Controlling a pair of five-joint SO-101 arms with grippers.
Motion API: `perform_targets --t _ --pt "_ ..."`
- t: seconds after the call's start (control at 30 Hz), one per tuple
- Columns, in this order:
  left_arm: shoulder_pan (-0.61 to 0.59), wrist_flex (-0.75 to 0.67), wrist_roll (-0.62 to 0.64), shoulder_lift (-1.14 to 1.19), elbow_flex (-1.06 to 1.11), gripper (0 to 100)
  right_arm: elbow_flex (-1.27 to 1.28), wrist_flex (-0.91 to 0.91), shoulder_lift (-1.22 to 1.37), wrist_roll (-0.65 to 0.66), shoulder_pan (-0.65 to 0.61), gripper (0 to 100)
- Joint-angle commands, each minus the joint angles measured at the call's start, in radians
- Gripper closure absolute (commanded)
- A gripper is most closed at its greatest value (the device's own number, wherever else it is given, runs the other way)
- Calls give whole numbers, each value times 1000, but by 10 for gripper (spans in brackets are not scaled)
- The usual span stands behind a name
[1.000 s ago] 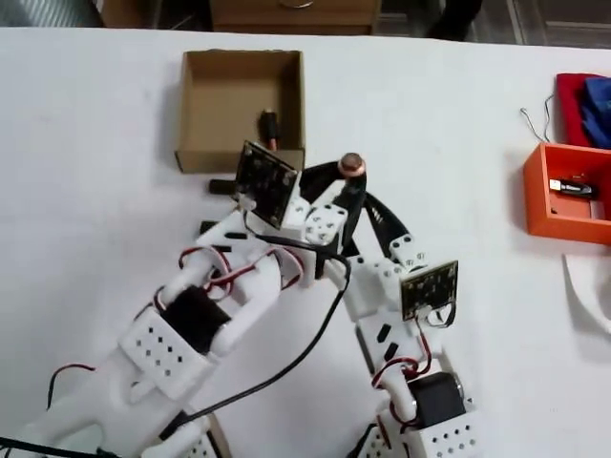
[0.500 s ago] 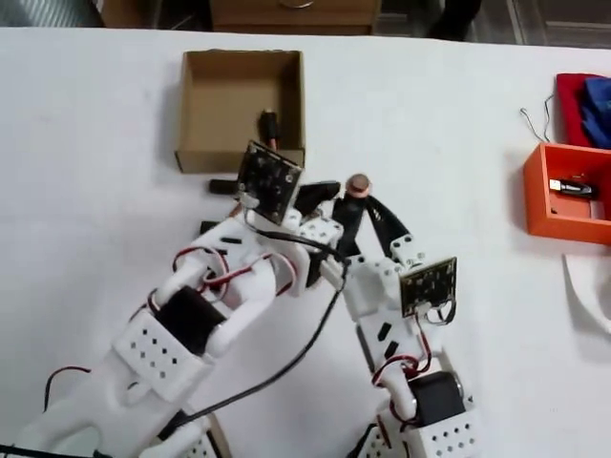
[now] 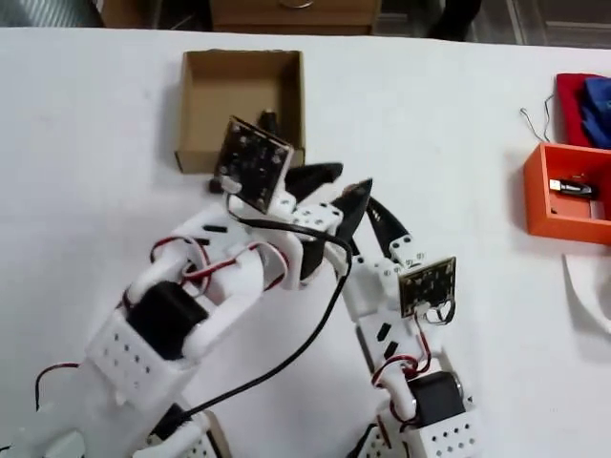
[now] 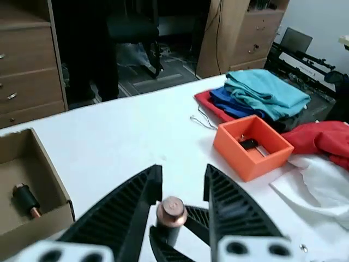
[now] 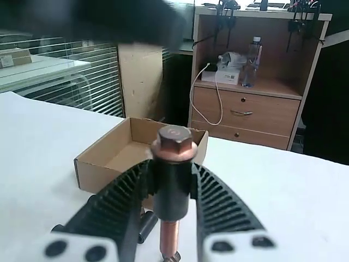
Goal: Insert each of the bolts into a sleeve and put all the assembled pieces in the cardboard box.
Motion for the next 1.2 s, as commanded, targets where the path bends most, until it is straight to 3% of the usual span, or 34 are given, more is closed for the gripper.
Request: perform_targets --t 0.0,0.13,0.23,0.43,0.63,0.77,0.93,1.17 --pt "-104 12 -20 -8 -131 854 -20 19 -18 6 2 976" --pt "-345 37 -167 -8 -170 854 -80 36 -18 6 -7 977" --pt "-563 153 -275 -8 -156 854 -207 107 -8 8 -1 977" --pt "-924 310 -506 -6 108 854 -522 131 275 8 -5 977" --pt "-1145 115 -529 -8 521 854 -1108 236 946 -3 -8 977" --pt "-1226 -12 -534 -8 710 854 -1613 412 1477 -35 -41 977" --pt "-1229 -98 -537 0 849 854 -2279 535 2130 -255 -41 977" --pt "-1229 -115 -535 -8 868 854 -3130 662 2850 -224 -62 977"
